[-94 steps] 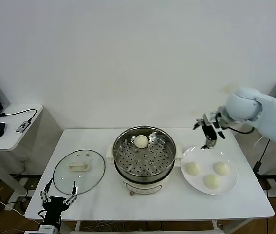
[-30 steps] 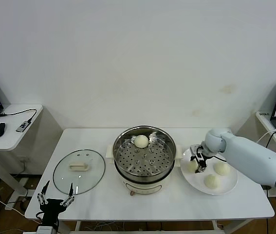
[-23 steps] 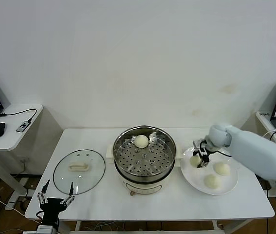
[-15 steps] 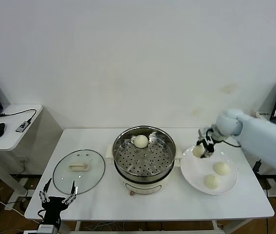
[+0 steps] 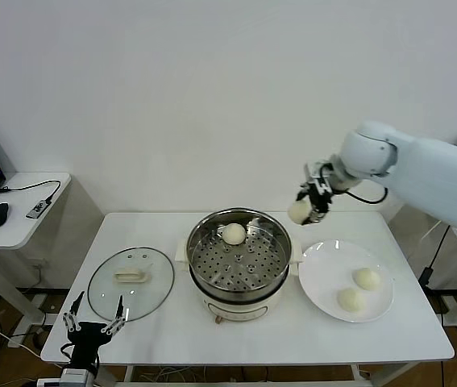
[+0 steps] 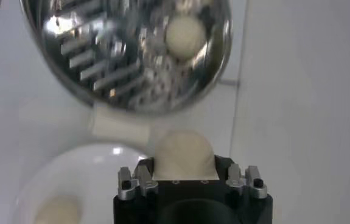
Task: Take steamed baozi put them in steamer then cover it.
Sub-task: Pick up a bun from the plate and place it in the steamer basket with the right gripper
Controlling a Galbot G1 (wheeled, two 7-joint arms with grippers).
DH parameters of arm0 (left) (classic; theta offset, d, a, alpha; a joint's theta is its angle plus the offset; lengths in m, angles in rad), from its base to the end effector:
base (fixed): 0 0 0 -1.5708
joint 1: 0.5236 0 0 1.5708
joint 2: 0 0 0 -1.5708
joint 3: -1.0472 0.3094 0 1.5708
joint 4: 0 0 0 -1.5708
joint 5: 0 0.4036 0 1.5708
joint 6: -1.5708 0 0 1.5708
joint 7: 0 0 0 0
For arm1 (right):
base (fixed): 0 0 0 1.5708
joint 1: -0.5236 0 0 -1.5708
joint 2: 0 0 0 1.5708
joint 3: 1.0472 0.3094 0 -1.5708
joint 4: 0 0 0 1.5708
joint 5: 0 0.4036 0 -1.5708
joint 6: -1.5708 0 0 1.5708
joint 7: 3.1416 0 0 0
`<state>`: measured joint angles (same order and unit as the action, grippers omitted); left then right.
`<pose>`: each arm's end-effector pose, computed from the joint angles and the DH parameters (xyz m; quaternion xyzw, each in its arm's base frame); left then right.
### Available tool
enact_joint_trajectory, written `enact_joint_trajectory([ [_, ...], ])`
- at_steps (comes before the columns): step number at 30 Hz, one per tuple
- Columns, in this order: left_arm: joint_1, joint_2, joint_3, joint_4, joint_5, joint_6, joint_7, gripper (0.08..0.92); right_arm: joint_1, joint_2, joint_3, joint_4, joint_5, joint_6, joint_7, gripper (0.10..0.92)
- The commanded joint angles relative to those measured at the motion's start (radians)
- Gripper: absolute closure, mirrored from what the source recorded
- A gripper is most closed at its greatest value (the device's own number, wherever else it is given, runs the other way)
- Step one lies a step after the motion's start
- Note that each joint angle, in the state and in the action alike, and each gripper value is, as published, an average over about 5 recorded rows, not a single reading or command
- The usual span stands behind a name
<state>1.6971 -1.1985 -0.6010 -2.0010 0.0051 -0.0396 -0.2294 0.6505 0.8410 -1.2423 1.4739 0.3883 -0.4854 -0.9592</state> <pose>0.2179 0.0777 -0.3177 0.0461 -0.9794 -0.1875 0.0600 0.5281 0.0614 -0.0111 0.4961 -0.5945 0.5589 0.2968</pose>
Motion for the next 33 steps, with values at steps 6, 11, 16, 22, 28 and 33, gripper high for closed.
enact_joint_trajectory([
  [6,0.003,-0.003,-0.011,-0.004,0.001,-0.001,0.0,0.177,-0.078,0.307,-0.012,-0.067,0.259,-0.202,0.179,0.406],
  [11,0.003,-0.005,-0.016,-0.006,0.0,-0.004,0.0,0.177,-0.133,0.372,-0.007,-0.109,0.281,-0.239,0.221,0.406],
  [16,0.002,-0.01,-0.016,-0.008,0.0,-0.004,0.0,0.177,-0.181,0.406,-0.004,-0.137,0.274,-0.24,0.233,0.406],
  [22,0.002,-0.012,-0.016,-0.008,0.001,-0.005,-0.001,0.177,-0.219,0.432,-0.001,-0.176,0.245,-0.24,0.233,0.406],
  [28,0.002,-0.012,-0.017,-0.006,0.0,-0.008,-0.002,0.177,-0.231,0.445,-0.005,-0.2,0.221,-0.24,0.23,0.405],
  [33,0.001,-0.013,-0.015,-0.005,0.001,-0.01,-0.003,0.177,-0.238,0.446,-0.008,-0.205,0.212,-0.24,0.221,0.398],
])
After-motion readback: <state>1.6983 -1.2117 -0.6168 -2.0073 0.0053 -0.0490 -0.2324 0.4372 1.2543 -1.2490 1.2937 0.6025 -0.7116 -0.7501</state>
